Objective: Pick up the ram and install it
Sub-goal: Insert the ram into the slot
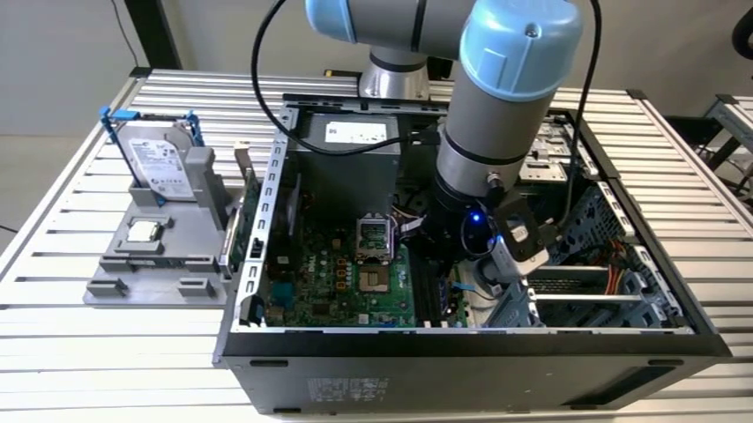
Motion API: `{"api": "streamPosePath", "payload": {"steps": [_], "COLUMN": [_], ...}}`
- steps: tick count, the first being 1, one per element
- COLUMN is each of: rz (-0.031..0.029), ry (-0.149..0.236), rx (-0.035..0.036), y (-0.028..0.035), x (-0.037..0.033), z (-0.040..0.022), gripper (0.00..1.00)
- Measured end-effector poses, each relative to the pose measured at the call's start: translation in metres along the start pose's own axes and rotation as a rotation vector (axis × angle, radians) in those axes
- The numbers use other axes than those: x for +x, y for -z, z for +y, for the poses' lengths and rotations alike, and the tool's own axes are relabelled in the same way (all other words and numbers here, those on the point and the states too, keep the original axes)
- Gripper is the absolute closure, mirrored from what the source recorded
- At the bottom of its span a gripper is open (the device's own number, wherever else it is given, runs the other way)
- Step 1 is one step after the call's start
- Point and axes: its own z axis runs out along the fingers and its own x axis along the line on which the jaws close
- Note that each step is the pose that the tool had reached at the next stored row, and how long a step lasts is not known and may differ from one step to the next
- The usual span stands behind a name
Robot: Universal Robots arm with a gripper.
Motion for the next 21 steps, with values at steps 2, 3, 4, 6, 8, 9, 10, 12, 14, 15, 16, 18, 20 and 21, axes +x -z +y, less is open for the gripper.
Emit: {"api": "streamPosePath", "payload": {"steps": [2, 3, 4, 6, 8, 9, 10, 12, 14, 15, 16, 18, 20, 21], "rz": [0.0000, 0.0000, 0.0000, -0.0001, -0.0001, -0.0001, -0.0001, 0.0001, 0.0000, -0.0001, -0.0001, 0.0000, 0.0000, 0.0000], "ry": [0.000, 0.000, 0.000, 0.000, 0.001, 0.001, 0.001, 0.001, 0.001, 0.001, 0.001, 0.001, 0.001, 0.001], "rx": [-0.0001, -0.0001, -0.0001, -0.0003, -0.0002, -0.0002, 0.0000, 0.0001, 0.0000, 0.0000, 0.0000, 0.0000, -0.0001, -0.0001], "y": [0.0000, 0.0002, 0.0005, 0.0008, 0.0011, 0.0012, 0.0013, 0.0013, 0.0013, 0.0013, 0.0014, 0.0013, 0.0006, 0.0003], "x": [0.0000, 0.0000, 0.0000, 0.0002, 0.0006, 0.0009, 0.0013, 0.0015, 0.0021, 0.0025, 0.0029, 0.0030, 0.0030, 0.0030], "z": [-0.0001, -0.0002, -0.0002, -0.0003, -0.0003, -0.0004, -0.0004, -0.0006, -0.0007, -0.0008, -0.0010, -0.0011, -0.0011, -0.0011], "gripper": [1.00, 1.00, 1.00, 1.00, 1.00, 1.00, 1.00, 1.00, 1.00, 1.00, 1.00, 1.00, 1.00, 1.00]}}
